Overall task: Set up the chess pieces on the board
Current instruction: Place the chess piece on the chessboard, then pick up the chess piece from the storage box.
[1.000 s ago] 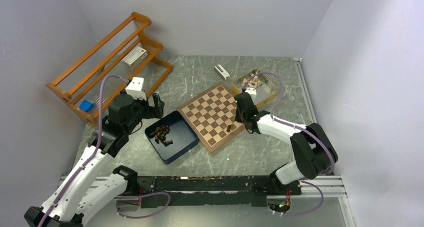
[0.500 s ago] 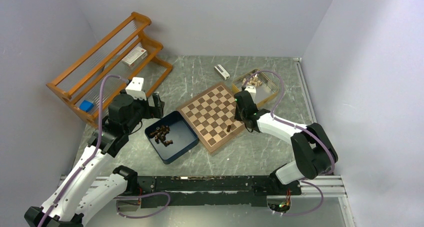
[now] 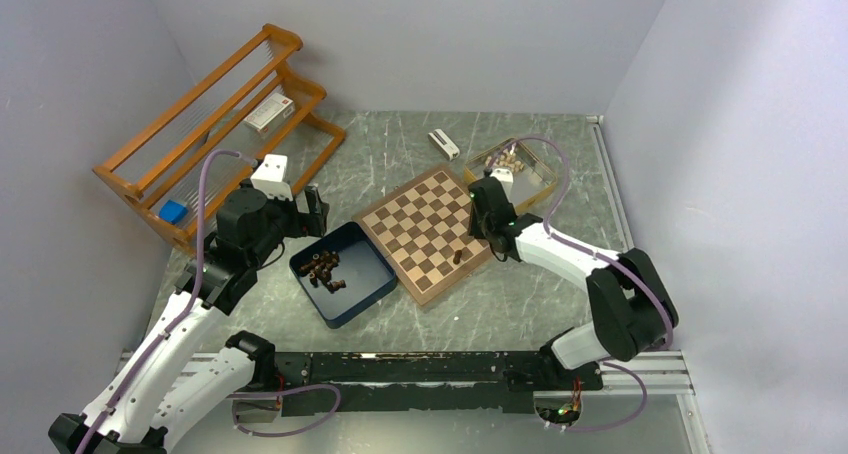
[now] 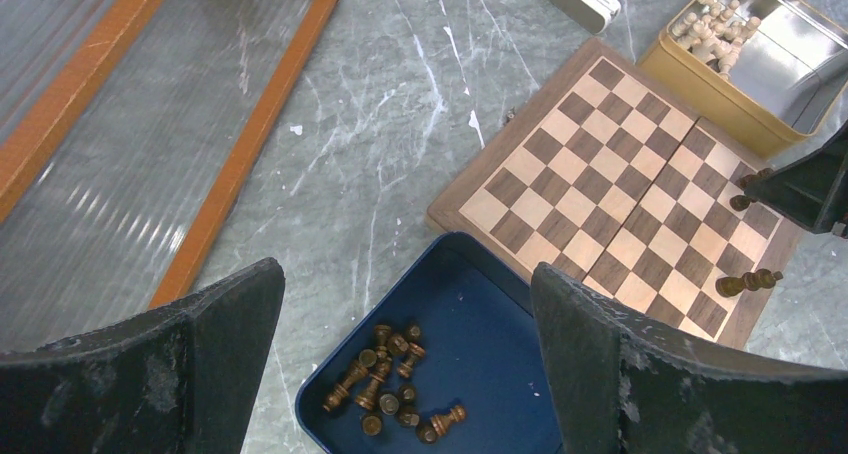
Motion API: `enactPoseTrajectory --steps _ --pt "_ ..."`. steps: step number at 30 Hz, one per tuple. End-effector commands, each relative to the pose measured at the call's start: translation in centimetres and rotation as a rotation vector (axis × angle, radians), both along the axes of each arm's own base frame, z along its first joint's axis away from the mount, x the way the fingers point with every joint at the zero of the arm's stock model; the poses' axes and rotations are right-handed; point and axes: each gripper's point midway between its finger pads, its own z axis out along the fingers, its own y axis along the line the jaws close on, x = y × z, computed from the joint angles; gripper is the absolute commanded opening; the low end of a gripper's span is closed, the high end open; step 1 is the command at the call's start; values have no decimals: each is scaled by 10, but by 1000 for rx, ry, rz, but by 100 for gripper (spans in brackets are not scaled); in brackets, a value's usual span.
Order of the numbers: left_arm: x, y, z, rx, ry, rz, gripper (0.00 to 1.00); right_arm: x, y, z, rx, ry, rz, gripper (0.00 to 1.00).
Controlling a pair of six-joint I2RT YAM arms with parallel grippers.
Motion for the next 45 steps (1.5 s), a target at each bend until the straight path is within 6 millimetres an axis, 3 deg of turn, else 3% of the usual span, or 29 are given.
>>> enactPoseTrajectory --steps 1,4,9,13,21,27,31,34,45 --pt "1 -1 12 -9 -40 -4 98 12 2 42 38 -77 -15 33" --pt "1 -2 12 -10 -40 -6 98 14 10 63 71 -106 24 35" --pt "1 -1 14 -17 -43 -1 98 10 50 94 218 -137 206 35" --pt "1 7 17 -8 -46 41 98 5 81 106 311 -138 297 37" --pt "-5 12 31 -34 -101 54 98 -30 176 115 358 -115 515 37" --pt "-7 43 38 -18 -123 213 98 -62 249 102 408 -81 662 37" --pt "-14 73 42 2 -118 374 98 -78 288 84 385 -49 723 36" --pt "-21 84 49 -16 -147 426 97 -87 313 74 376 -33 759 36" --pt "-33 96 61 -54 -199 469 97 -104 364 39 302 11 824 39"
